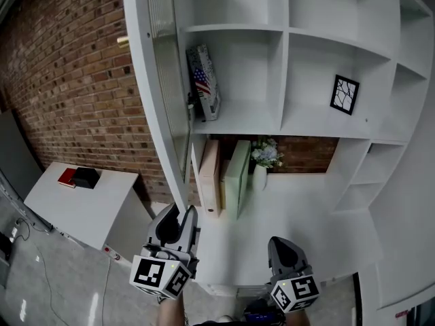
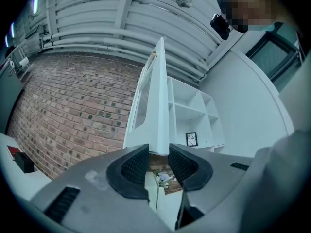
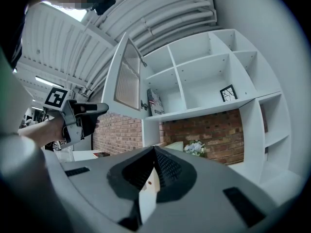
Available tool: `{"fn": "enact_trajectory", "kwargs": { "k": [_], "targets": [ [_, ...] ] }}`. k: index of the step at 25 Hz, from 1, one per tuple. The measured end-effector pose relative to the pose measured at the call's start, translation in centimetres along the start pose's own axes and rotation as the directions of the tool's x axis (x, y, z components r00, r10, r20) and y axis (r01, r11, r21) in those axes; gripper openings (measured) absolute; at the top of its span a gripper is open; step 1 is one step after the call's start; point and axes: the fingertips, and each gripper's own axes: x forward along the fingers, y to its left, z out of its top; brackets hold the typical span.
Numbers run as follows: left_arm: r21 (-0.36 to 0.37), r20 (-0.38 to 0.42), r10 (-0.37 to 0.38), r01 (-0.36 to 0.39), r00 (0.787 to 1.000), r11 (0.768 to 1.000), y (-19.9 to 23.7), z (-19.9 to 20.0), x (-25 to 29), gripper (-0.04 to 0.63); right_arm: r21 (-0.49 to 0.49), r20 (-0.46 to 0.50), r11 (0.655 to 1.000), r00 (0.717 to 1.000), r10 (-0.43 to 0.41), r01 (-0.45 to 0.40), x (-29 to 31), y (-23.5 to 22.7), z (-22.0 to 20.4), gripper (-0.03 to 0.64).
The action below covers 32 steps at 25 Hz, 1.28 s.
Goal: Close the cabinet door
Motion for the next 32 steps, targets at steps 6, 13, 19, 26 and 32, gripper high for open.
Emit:
{"fn": "enact_trajectory", "kwargs": {
  "k": [6, 13, 19, 26, 32],
  "targets": [
    [0.026, -0.029, -0.026, 0.026, 0.999, 0.999, -1.3, -0.4, 0.8, 0.129, -0.011, 0.02, 0.999, 0.999, -0.038, 0.038, -0.5, -0.9, 0.3, 0.001],
    [0.035, -0.035, -0.053, 0.054, 0.998, 0.998, -3.1, -0.7, 2.1, 0.14, -0.011, 0.031, 0.997, 0.997, -0.073, 0.073, -1.0, -2.3, 0.9, 0.002],
    [0.041, -0.015, -0.065, 0.066, 0.998, 0.997, -4.6, -1.0, 3.1, 0.146, -0.013, 0.046, 0.995, 0.994, -0.101, 0.101, -1.5, -3.7, 1.3, 0.001],
    [0.055, -0.016, -0.058, 0.059, 0.998, 0.997, -4.9, -1.3, 3.7, 0.152, 0.032, 0.039, 0.991, 0.99, -0.133, 0.131, -1.9, -5.0, 1.4, 0.0],
    [0.039, 0.009, -0.077, 0.076, 0.997, 0.996, -5.5, -1.6, 4.1, 0.158, 0.032, 0.027, 0.988, 0.988, -0.15, 0.149, -2.1, -5.4, 1.1, 0.0]
  ]
}}
